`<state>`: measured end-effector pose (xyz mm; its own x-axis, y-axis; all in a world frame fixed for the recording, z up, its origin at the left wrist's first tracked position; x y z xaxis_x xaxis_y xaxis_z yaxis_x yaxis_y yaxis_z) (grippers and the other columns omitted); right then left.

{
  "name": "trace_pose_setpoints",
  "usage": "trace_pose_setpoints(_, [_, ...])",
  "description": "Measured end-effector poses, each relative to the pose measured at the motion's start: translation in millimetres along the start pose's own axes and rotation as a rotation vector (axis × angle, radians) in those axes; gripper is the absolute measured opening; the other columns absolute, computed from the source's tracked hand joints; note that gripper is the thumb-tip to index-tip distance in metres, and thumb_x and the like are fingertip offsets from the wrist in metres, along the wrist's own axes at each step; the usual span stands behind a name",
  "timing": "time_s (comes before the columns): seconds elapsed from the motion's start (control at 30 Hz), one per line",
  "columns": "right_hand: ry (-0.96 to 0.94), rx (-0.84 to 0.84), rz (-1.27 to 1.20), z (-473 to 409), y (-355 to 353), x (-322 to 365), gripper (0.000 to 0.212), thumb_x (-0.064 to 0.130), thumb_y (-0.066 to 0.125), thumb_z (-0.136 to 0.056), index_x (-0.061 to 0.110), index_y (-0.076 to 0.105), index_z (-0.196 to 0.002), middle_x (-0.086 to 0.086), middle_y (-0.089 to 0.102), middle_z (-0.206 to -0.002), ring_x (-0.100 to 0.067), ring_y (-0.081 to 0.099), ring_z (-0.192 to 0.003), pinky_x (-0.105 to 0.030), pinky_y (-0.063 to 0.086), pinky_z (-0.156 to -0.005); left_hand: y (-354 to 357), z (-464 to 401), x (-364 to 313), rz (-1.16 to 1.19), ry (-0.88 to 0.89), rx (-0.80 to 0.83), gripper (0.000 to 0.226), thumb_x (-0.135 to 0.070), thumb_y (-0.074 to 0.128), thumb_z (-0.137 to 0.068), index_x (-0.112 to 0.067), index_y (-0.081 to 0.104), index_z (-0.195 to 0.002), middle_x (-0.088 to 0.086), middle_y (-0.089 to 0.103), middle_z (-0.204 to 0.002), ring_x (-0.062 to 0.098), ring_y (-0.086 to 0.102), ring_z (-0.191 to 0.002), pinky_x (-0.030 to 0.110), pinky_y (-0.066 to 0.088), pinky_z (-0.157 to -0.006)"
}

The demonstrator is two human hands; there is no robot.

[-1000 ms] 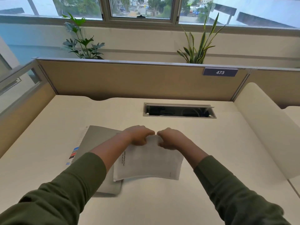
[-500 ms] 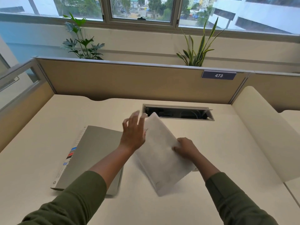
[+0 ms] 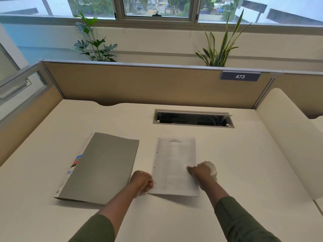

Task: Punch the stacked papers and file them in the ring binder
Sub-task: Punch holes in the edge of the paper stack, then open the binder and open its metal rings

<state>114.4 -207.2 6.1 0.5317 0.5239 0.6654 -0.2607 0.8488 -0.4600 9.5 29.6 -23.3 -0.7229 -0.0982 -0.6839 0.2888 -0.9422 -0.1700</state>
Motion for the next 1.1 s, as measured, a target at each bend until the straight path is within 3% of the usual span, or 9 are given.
trace_pose_setpoints(0.23, [-0.013,-0.054,0.172,-10,3,-1,0.04,0.018,0.061,-0.089,-0.009,0.057,-0.118,-0.021,0.061,-0.122,-0.036,0.058,-0.113,-0.036,0.049,-0.088,3,-8,-2,-0.631,0.163,-0.146,0.029,-0.01,0.059,-0.075,-0.021,0.04,-0.056,0.0,0.043,-0.061,0.02,0.036,-0.055,0.021,0.03,-0.053])
trace_pose_setpoints(0.33, [-0.038,-0.073,0.219,-13,2,-1,0.035,0.016,0.059,-0.09,-0.01,0.058,-0.114,-0.022,0.063,-0.118,-0.036,0.059,-0.111,-0.034,0.046,-0.084,6,-14,-6,-0.727,0.131,-0.129,0.028,-0.012,0.057,-0.08,-0.017,0.041,-0.058,-0.003,0.048,-0.063,0.017,0.049,-0.063,0.019,0.028,-0.046])
trace_pose_setpoints(0.5, [-0.057,-0.146,0.282,-3,3,-7,0.028,0.014,0.056,-0.091,-0.009,0.06,-0.107,-0.022,0.065,-0.111,-0.035,0.061,-0.106,-0.031,0.042,-0.075,6,-28,0,-0.769,0.14,-0.075,0.02,-0.009,0.05,-0.08,-0.016,0.042,-0.063,0.007,0.058,-0.089,0.026,0.057,-0.087,0.022,0.036,-0.063])
trace_pose_setpoints(0.63, [-0.102,-0.319,0.446,17,7,0,0.024,0.019,0.049,-0.091,0.0,0.06,-0.102,-0.013,0.065,-0.104,-0.034,0.061,-0.103,-0.036,0.046,-0.084,0,-23,-7,-0.69,0.214,0.01,0.023,-0.004,0.05,-0.076,-0.018,0.046,-0.059,0.002,0.049,-0.072,0.024,0.051,-0.069,0.023,0.036,-0.062])
trace_pose_setpoints(0.7, [-0.142,-0.39,0.537,29,20,9,0.028,0.02,0.047,-0.089,0.004,0.055,-0.11,-0.012,0.062,-0.112,-0.035,0.058,-0.108,-0.044,0.045,-0.094,-20,-19,-12,-0.635,0.293,-0.013,0.019,-0.005,0.051,-0.076,-0.017,0.065,-0.077,0.0,0.057,-0.084,0.022,0.055,-0.083,0.021,0.038,-0.072])
trace_pose_setpoints(0.77, [-0.199,-0.369,0.547,42,46,20,0.031,0.021,0.045,-0.088,0.007,0.053,-0.115,-0.011,0.062,-0.115,-0.033,0.058,-0.109,-0.042,0.047,-0.092,-52,-16,-20,-0.632,0.392,-0.077,0.03,-0.003,0.048,-0.08,-0.013,0.069,-0.099,0.0,0.063,-0.107,0.019,0.058,-0.101,0.019,0.039,-0.08])
trace_pose_setpoints(0.9, [-0.312,-0.24,0.448,67,116,46,0.036,0.019,0.048,-0.092,0.011,0.054,-0.126,-0.007,0.063,-0.122,-0.026,0.058,-0.112,-0.029,0.042,-0.083,-121,-18,-36,-0.703,0.544,-0.163,0.03,-0.004,0.045,-0.083,-0.014,0.064,-0.103,0.006,0.062,-0.113,0.02,0.056,-0.1,0.029,0.046,-0.083])
trace_pose_setpoints(1.0, [-0.308,-0.142,0.376,80,169,60,0.037,0.02,0.05,-0.091,0.011,0.057,-0.126,-0.009,0.065,-0.121,-0.027,0.059,-0.113,-0.03,0.046,-0.089,-170,-25,-42,-0.929,0.624,-0.29,0.034,-0.012,0.049,-0.084,-0.017,0.057,-0.117,0.009,0.054,-0.122,0.026,0.049,-0.112,0.036,0.041,-0.092])
trace_pose_setpoints(1.1, [-0.25,-0.069,0.384,87,214,66,0.041,0.021,0.051,-0.091,0.008,0.051,-0.13,-0.012,0.064,-0.121,-0.028,0.057,-0.115,-0.03,0.047,-0.088,-206,-30,-36,-1.179,0.556,-0.362,0.05,-0.021,0.048,-0.085,-0.019,0.039,-0.134,0.014,0.037,-0.138,0.033,0.035,-0.126,0.043,0.033,-0.099])
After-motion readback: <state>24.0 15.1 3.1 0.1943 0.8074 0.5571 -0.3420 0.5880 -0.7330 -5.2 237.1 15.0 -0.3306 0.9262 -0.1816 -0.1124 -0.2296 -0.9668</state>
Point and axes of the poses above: each hand's wrist, its own z-axis away from the middle knuckle, its own y-axis out of the palm, x = y × z, the point moved 5 cm from there along -z, towards the middle knuckle
